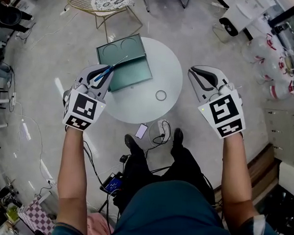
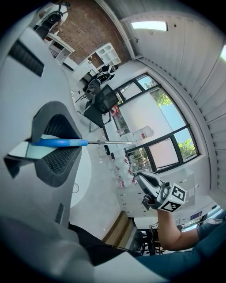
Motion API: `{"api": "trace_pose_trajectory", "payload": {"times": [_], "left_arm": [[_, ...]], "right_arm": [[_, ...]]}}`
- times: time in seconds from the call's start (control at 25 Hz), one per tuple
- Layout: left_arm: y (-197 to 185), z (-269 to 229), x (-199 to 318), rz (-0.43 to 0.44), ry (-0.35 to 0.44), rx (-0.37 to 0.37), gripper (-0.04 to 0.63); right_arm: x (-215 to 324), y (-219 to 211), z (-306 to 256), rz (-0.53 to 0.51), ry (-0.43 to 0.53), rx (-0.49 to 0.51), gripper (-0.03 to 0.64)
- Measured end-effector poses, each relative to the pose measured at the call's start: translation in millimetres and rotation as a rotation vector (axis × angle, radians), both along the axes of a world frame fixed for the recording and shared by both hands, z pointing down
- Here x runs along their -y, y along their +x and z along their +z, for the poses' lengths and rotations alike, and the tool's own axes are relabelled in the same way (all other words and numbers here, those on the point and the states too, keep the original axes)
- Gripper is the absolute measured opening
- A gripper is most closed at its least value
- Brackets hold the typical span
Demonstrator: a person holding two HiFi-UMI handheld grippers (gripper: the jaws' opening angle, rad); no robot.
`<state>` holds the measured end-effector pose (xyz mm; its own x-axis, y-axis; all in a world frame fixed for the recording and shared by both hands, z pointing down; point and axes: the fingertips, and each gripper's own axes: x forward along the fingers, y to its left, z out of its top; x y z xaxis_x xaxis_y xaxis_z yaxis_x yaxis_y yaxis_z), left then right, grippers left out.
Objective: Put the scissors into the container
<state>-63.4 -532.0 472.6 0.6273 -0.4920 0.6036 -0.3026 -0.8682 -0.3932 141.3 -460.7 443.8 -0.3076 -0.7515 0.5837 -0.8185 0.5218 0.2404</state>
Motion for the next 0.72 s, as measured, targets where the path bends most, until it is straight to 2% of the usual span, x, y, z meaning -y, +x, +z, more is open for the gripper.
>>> {"api": "trace_pose_trajectory", "payload": {"times": [0.72], "left_arm": [[-16, 139, 21, -0.021, -0.126, 0.029, 0.055]], "right_arm": [[-4, -22, 111, -0.029, -0.137, -0.022, 0.043]]}}
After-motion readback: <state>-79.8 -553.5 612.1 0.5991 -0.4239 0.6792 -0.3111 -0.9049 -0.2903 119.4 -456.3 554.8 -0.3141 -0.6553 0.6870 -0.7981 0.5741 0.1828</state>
